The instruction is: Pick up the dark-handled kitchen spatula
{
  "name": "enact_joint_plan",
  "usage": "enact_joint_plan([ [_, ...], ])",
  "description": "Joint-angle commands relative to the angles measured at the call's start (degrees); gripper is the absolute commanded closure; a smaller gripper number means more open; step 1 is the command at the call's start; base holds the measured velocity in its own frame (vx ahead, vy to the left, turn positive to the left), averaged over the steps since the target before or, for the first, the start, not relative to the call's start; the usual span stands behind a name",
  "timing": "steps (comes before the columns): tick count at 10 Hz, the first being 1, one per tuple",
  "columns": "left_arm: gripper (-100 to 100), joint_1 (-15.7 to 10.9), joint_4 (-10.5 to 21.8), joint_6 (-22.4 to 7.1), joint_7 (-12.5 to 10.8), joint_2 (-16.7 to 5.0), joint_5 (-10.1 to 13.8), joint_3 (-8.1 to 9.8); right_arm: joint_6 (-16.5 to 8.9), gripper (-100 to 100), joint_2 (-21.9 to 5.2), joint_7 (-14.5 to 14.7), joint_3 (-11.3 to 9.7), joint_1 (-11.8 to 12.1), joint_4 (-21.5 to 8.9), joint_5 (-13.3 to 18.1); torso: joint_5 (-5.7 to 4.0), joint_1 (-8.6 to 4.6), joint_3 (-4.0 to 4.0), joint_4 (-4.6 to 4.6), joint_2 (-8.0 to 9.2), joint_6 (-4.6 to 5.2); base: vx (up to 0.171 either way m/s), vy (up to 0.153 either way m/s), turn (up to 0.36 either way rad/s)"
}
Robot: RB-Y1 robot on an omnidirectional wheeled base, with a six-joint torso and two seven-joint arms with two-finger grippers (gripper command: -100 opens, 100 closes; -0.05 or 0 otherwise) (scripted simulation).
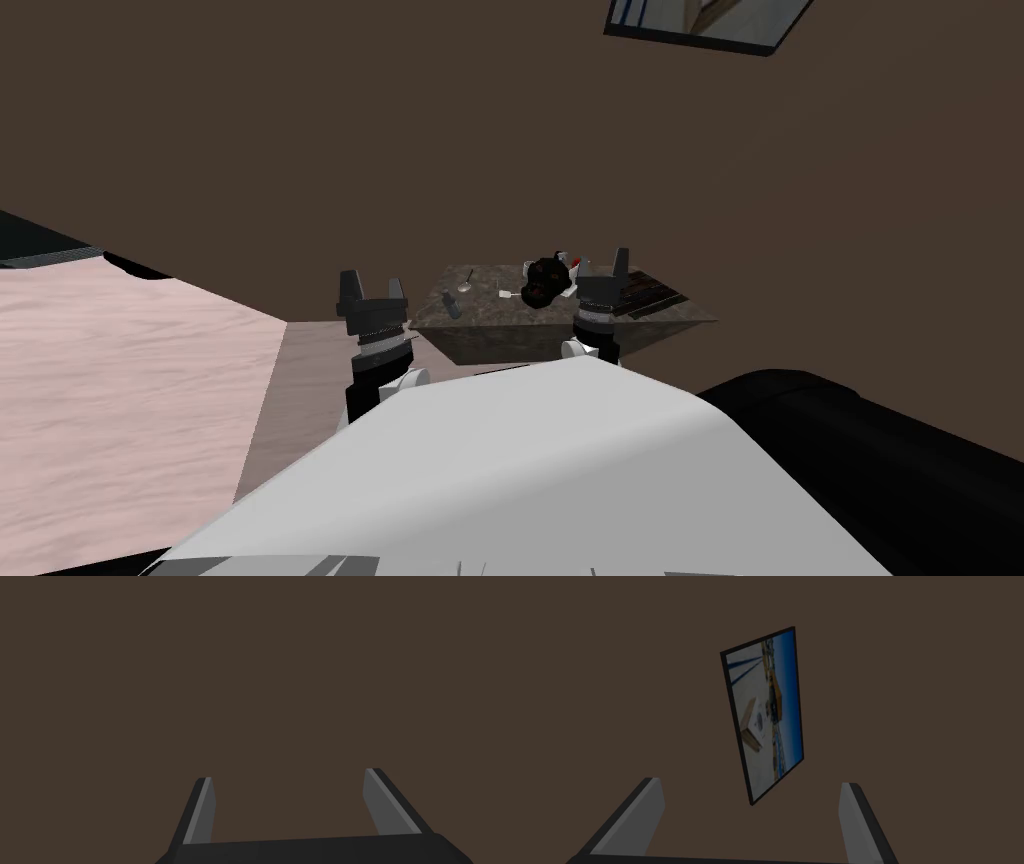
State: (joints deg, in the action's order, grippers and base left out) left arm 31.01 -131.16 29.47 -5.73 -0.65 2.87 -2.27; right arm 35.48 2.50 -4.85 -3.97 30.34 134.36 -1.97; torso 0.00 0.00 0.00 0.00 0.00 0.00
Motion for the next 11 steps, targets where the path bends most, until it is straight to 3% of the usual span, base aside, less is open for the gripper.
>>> enact_joint_plan([
  [1, 0, 0.00, 0.00, 0.00, 0.00, 0.00, 0.00, 0.00, 0.40, -100, -2.64, -0.30, -0.06, -0.23, 0.04, 0.12, 0.00, 0.00, 0.00, 0.00, 0.00, 0.00, -0.030, -0.002, 0.063],
  [11, 0, -0.01, 0.00, 0.00, 0.00, 0.00, 0.00, 0.00, 4.67, -100, -18.71, -5.24, -0.62, -4.20, -2.30, 3.97, 0.00, -0.02, 0.19, 0.08, 0.32, 0.02, -0.078, -0.001, 0.181],
])
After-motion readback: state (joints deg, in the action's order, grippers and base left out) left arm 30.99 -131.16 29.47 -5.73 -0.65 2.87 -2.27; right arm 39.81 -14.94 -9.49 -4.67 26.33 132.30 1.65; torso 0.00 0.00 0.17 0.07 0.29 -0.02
